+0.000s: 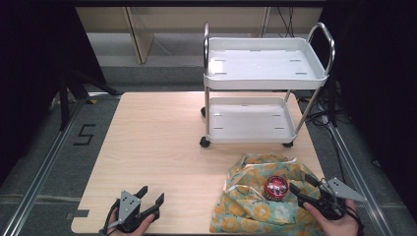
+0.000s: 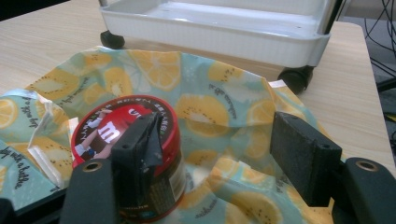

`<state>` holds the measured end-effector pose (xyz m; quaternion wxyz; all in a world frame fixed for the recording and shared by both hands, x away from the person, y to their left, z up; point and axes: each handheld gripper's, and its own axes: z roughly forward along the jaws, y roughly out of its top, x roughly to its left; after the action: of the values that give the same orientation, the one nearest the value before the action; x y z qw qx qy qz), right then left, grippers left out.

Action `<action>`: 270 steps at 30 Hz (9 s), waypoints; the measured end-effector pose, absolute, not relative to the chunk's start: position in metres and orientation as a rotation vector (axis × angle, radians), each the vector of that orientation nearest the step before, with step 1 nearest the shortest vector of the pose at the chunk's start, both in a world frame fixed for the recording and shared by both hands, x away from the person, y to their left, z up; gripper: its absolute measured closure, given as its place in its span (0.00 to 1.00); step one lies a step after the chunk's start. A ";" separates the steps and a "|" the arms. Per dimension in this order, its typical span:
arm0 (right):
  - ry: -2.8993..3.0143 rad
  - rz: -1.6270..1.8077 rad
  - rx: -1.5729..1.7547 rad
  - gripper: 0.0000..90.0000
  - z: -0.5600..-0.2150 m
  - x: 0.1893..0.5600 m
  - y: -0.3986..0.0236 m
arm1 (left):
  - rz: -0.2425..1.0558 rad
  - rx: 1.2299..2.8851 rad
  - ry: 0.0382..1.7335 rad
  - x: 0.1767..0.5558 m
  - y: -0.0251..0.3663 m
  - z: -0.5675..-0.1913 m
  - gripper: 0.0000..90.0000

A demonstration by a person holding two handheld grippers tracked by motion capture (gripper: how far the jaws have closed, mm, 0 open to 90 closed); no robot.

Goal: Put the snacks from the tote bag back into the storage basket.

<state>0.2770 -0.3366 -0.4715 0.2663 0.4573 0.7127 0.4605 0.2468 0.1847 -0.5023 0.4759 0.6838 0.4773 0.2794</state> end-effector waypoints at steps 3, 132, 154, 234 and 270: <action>1.923 1.238 1.213 0.38 -0.470 0.277 -0.336 | 0.685 1.679 1.156 0.247 0.185 -0.502 0.40; 2.291 1.179 0.949 0.30 -0.435 0.313 -0.283 | 0.649 1.703 1.115 0.245 0.178 -0.504 0.39; 2.289 1.183 0.939 0.30 -0.426 0.319 -0.278 | 0.650 1.699 1.126 0.244 0.177 -0.503 0.39; 2.281 1.192 0.845 0.30 -0.400 0.341 -0.252 | 0.659 1.693 1.112 0.244 0.178 -0.502 0.39; 2.299 1.171 0.827 0.30 -0.389 0.355 -0.244 | 0.665 1.695 1.114 0.244 0.179 -0.501 0.40</action>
<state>0.3548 -0.2438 -0.3888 0.2142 0.2983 0.8288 0.4222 0.2438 0.1793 -0.5008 0.4826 0.6955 0.4571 0.2728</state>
